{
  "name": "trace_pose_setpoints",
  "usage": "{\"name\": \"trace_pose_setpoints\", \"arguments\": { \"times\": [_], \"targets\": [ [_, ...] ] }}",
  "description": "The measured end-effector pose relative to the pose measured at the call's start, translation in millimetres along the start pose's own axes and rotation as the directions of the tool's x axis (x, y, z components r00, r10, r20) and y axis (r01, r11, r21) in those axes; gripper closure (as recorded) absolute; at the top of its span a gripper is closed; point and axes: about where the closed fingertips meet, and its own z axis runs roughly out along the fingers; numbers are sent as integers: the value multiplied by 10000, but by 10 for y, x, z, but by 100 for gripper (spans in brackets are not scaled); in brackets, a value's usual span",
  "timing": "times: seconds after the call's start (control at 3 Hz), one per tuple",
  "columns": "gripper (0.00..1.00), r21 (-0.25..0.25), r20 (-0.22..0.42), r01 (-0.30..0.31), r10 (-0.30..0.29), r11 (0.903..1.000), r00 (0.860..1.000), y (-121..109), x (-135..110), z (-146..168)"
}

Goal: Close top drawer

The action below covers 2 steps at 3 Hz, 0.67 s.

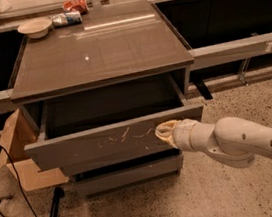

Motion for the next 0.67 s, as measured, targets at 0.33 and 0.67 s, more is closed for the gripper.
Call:
{"name": "trace_pose_setpoints", "arguments": {
  "times": [0.33, 0.67],
  "targets": [
    [100, -920, -410, 1173, -1215, 9888, 9917, 114, -107, 41],
    [100, -2022, -984, 2735, -2973, 9404, 9497, 255, -81, 105]
  ]
}}
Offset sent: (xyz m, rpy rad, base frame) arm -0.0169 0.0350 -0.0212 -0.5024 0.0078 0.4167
